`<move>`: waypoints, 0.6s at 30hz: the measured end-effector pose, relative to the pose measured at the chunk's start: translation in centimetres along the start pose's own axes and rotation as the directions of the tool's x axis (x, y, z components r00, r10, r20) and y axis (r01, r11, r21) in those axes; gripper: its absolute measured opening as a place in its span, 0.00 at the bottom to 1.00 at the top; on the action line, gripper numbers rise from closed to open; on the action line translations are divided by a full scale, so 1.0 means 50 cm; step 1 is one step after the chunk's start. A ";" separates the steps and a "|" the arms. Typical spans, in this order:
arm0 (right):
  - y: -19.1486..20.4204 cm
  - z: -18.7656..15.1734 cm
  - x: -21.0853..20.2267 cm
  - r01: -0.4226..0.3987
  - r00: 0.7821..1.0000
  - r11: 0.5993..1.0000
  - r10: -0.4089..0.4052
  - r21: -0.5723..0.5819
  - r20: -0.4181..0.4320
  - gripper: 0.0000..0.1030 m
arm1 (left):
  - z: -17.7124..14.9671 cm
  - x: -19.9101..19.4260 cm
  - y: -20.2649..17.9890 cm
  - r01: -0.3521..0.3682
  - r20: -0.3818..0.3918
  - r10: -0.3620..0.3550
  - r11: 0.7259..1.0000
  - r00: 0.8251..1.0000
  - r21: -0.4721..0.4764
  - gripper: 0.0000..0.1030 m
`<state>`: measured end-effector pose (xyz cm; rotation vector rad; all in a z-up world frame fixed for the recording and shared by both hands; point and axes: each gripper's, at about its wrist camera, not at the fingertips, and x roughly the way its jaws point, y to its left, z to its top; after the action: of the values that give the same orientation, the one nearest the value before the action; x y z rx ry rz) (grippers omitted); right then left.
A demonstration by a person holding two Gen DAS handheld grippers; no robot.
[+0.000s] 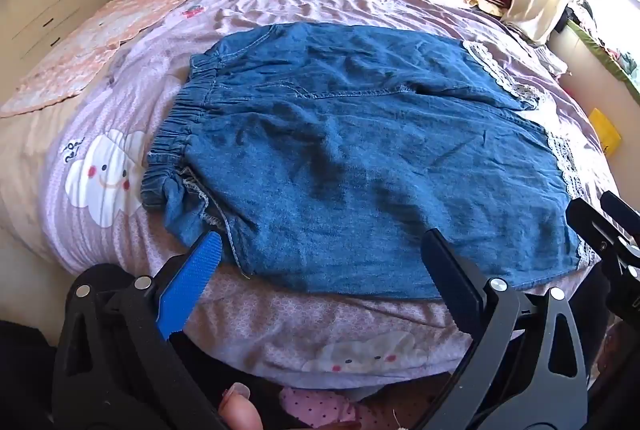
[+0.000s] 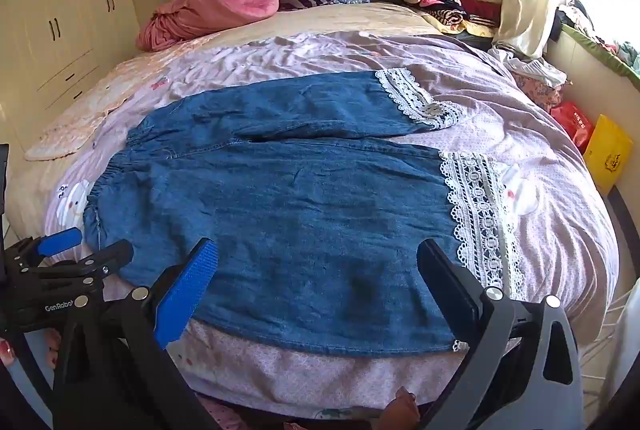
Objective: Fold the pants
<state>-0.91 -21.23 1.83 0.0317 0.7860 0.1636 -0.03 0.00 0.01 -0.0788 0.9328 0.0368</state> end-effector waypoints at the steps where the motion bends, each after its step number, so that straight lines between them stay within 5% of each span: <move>1: 0.001 0.000 0.000 0.005 1.000 1.000 -0.006 -0.005 -0.004 0.96 | 0.000 0.001 0.000 0.000 -0.002 0.000 1.000 1.000 0.001 0.91; 18: 0.005 0.004 -0.009 0.008 1.000 1.000 -0.008 -0.009 0.005 0.96 | 0.008 -0.016 0.004 -0.008 0.012 0.007 1.000 1.000 0.014 0.91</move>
<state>-1.13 -21.05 2.30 0.0208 0.7800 0.1595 -0.20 0.22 0.86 -0.0617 0.9209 0.0375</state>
